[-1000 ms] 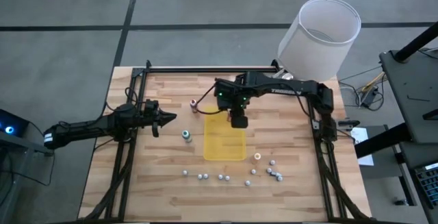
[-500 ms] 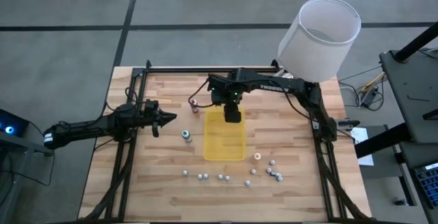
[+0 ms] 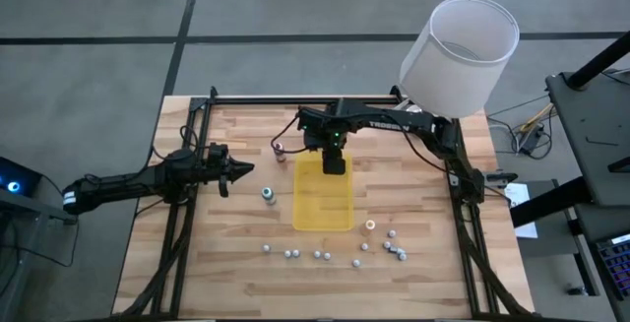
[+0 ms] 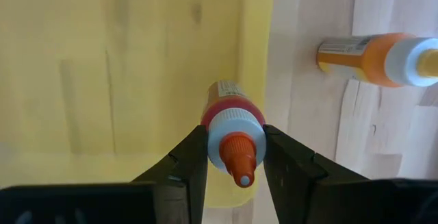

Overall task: Pick & Place food coloring
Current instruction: Put the large orange food coloring bottle into the bin

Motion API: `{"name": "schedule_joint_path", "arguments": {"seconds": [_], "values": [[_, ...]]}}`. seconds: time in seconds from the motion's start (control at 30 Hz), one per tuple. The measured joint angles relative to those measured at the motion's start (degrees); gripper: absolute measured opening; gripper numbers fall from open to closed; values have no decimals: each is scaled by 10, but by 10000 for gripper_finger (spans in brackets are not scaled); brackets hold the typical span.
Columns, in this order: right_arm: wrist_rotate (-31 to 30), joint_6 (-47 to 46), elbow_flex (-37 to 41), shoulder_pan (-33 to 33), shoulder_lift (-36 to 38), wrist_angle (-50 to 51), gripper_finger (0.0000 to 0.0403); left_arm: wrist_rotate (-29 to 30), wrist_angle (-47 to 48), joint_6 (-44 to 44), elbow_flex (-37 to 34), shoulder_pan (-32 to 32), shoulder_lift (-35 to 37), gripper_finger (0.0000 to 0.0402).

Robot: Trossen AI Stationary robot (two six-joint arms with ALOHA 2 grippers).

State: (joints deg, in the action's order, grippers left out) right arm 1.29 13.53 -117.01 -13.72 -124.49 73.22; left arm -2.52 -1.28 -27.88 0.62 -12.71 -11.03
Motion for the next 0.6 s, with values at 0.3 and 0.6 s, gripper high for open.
{"name": "schedule_joint_path", "arguments": {"seconds": [0.3,0.6], "values": [[0,-11,40,-4,0,-26,109,0,0,0,0,0,0,0],[1,-30,62,-4,0,-68,109,0,0,0,0,0,0,0]]}}
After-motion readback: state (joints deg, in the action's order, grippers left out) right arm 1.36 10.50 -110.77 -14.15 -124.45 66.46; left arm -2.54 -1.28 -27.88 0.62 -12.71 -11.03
